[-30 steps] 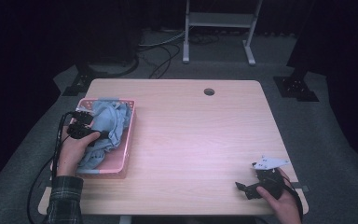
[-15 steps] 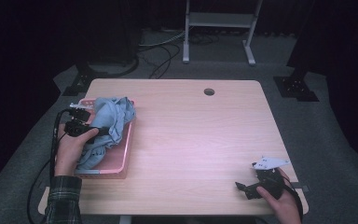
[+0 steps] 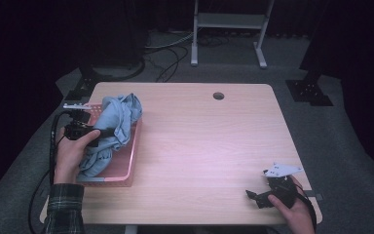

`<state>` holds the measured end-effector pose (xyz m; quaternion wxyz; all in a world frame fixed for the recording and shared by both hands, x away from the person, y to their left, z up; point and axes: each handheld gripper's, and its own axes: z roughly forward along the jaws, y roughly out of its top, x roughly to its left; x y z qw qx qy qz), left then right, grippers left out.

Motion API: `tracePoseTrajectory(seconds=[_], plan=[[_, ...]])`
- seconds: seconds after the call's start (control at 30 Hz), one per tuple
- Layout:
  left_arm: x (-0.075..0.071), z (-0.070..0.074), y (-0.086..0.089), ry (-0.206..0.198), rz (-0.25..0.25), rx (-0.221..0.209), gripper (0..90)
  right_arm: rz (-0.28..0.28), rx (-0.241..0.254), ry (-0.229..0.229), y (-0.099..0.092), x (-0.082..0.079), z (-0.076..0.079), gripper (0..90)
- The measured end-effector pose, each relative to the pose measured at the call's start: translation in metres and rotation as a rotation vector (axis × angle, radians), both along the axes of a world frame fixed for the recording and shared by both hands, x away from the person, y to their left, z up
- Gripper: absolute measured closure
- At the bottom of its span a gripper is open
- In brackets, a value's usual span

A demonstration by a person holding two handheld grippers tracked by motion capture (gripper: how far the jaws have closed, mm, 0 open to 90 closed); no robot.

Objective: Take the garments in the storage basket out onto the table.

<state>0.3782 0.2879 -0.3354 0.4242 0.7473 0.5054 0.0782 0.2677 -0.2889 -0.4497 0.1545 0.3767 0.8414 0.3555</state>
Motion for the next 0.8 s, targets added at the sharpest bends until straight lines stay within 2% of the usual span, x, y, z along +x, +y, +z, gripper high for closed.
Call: tracePoseTrajectory(seconds=[0.43, 0.8], plan=[[-0.006, 0.020, -0.012, -0.016, -0.014, -0.101, 48.9, 0.000, 0.000, 0.000, 0.000, 0.000, 0.000, 0.0], [-0.012, 0.033, -0.027, -0.027, -0.050, -0.136, 48.9, -0.001, 0.001, 0.001, 0.000, 0.000, 0.000, 0.0]])
